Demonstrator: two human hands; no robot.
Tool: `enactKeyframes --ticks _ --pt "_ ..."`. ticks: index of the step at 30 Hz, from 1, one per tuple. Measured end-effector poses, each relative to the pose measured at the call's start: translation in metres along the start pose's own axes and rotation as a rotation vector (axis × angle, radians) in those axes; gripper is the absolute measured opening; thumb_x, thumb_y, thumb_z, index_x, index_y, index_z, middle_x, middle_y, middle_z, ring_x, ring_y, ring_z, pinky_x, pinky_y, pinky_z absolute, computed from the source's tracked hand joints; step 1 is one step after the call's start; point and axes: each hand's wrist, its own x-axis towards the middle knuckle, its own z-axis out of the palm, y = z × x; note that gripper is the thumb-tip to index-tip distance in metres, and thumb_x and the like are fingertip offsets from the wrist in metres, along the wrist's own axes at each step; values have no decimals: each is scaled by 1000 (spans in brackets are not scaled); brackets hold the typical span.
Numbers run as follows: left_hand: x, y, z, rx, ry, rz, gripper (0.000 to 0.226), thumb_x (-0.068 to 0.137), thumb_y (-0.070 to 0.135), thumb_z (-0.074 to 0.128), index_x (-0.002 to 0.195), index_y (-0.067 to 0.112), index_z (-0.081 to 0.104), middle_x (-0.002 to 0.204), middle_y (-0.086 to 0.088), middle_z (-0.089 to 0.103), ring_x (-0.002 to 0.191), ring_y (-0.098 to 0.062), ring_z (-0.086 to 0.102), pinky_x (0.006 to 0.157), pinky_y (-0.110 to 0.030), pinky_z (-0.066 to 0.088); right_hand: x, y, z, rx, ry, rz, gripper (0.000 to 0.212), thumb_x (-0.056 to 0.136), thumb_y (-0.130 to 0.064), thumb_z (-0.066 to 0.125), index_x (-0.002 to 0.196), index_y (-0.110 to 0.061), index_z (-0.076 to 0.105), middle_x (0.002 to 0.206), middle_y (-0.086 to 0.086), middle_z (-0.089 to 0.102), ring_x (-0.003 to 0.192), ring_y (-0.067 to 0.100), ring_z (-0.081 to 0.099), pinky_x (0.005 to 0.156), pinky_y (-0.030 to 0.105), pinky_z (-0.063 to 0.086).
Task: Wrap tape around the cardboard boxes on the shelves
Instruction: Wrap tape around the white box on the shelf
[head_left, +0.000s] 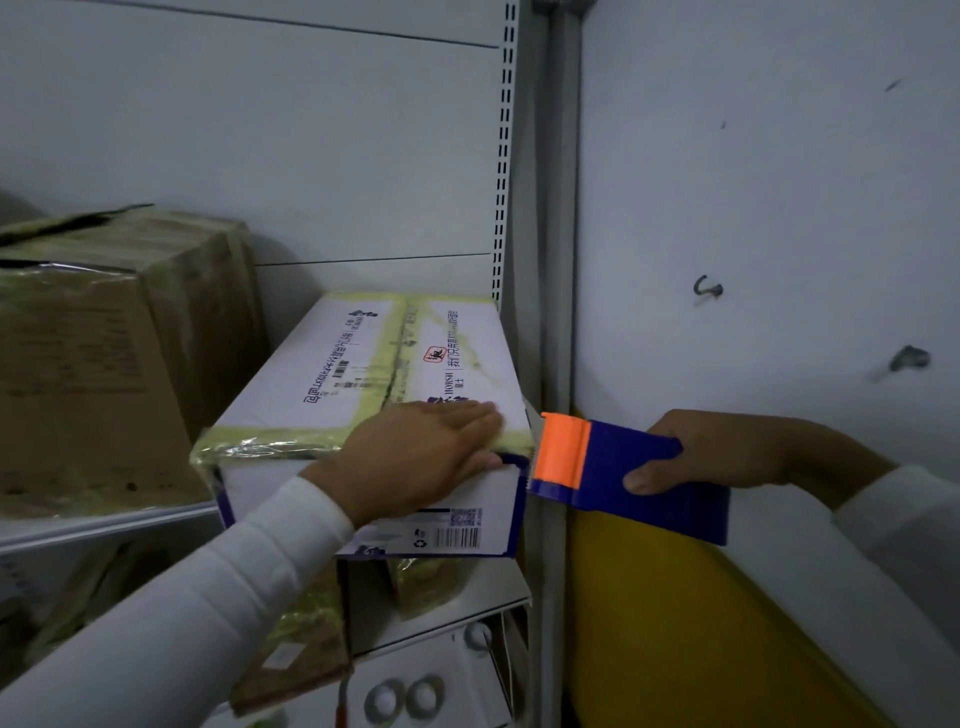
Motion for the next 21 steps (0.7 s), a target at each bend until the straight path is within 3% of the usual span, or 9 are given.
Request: enactKeyframes --ticks 6,11,15,21 --pt "-1 -10 6 31 6 53 52 98 50 26 123 21 60 126 0 64 105 -16 66 73 -34 59 -22 1 -12 -26 -9 26 22 83 -40 69 64 -30 67 73 -3 69 67 12 64 65 25 48" --pt "-2 -9 6 8 -4 35 54 98 51 22 125 21 58 129 0 62 109 -17 65 76 -36 59 -46 8 -21 -82 32 112 27 82 -39 67 65 -18 64 66 -3 67 59 10 62 58 20 45" --pt "-1 -7 4 -30 -40 15 60 97 56 16 132 23 52 137 1 55 119 -18 59 85 -41 56 -26 2 -7 -210 138 141 32 85 -42 68 65 -18 58 55 -7 63 49 4 56 53 17 41" --pt "-4 -1 13 -5 -105 -10 66 96 58 9 139 23 44 143 0 49 129 -19 50 92 -47 52 8 -20 11 -543 202 191 36 86 -54 64 79 -22 48 71 -7 56 62 5 55 53 16 41"
